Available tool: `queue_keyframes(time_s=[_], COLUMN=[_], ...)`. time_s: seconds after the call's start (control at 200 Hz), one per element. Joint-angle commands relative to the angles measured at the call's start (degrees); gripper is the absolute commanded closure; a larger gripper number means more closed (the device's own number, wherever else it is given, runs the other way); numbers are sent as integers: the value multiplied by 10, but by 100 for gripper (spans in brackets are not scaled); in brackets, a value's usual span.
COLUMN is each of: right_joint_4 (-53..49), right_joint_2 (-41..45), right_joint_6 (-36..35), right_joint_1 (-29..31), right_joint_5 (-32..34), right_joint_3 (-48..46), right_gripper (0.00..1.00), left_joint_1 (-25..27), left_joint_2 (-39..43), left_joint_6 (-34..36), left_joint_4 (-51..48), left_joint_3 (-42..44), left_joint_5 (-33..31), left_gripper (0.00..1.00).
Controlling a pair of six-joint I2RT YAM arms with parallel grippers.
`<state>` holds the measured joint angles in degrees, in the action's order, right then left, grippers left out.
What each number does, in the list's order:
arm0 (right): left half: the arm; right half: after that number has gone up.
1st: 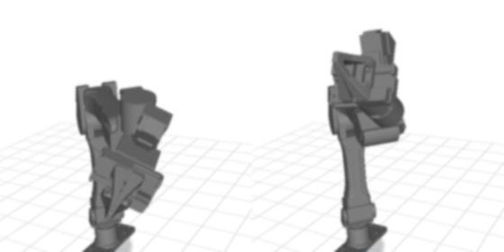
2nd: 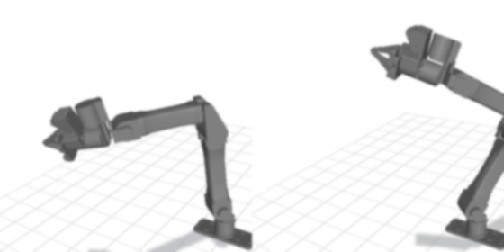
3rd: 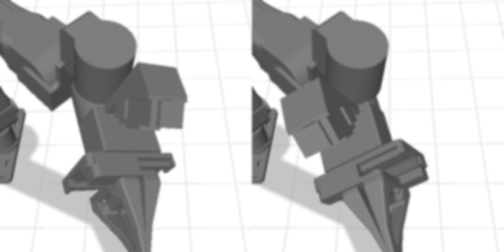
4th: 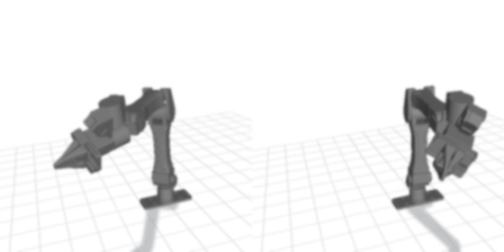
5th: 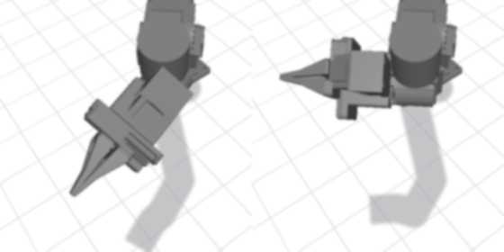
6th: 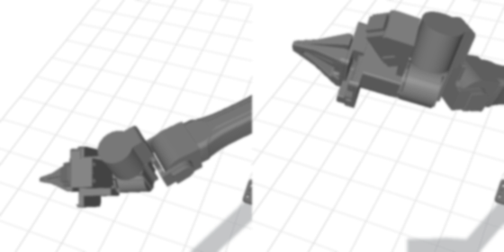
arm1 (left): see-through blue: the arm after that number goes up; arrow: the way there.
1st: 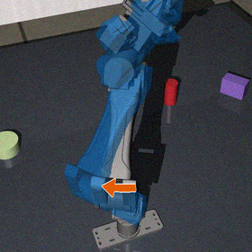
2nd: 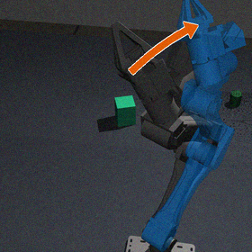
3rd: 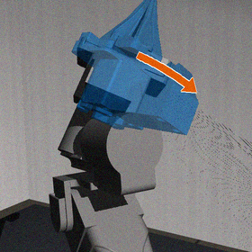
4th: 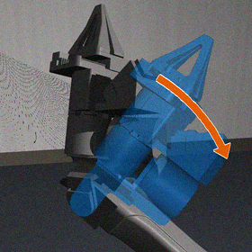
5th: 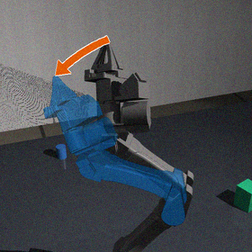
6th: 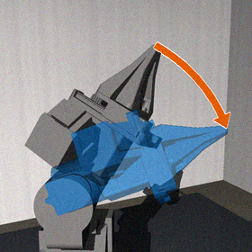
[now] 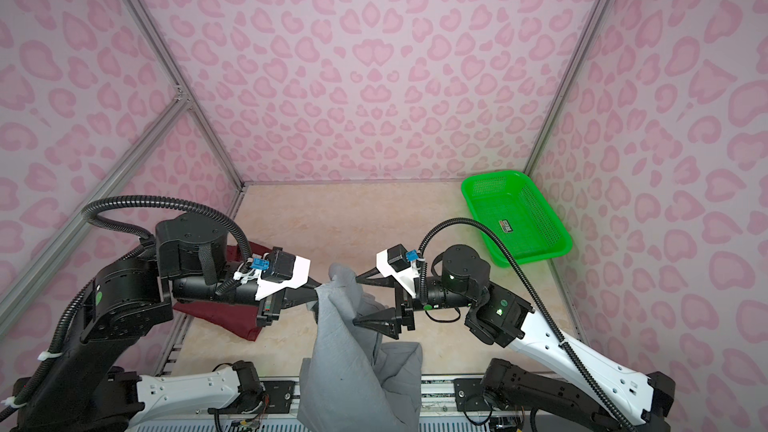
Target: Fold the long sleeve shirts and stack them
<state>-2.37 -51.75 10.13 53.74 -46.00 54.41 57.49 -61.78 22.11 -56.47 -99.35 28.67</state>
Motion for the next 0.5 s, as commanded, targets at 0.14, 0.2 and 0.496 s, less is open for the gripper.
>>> queue_keyframes(time_s=[0.14, 0.2, 0.496], right_joint_4=[-5, -40, -117], right_joint_2=[-43, -55, -57], right_joint_6=[-17, -41, -60], right_joint_1=[46, 61, 32], right_joint_5=[-12, 12, 193], right_joint_3=[30, 44, 70], right_gripper=[26, 40, 100], left_joint_1=[0, 0, -1], left_joint_2=[-3, 0, 40], left_joint_6=[1, 4, 10], left_joint_4=[34, 37, 91], left_joint_3=[17, 20, 90], left_joint_5=[-10, -13, -87], left_gripper=[96, 96, 95])
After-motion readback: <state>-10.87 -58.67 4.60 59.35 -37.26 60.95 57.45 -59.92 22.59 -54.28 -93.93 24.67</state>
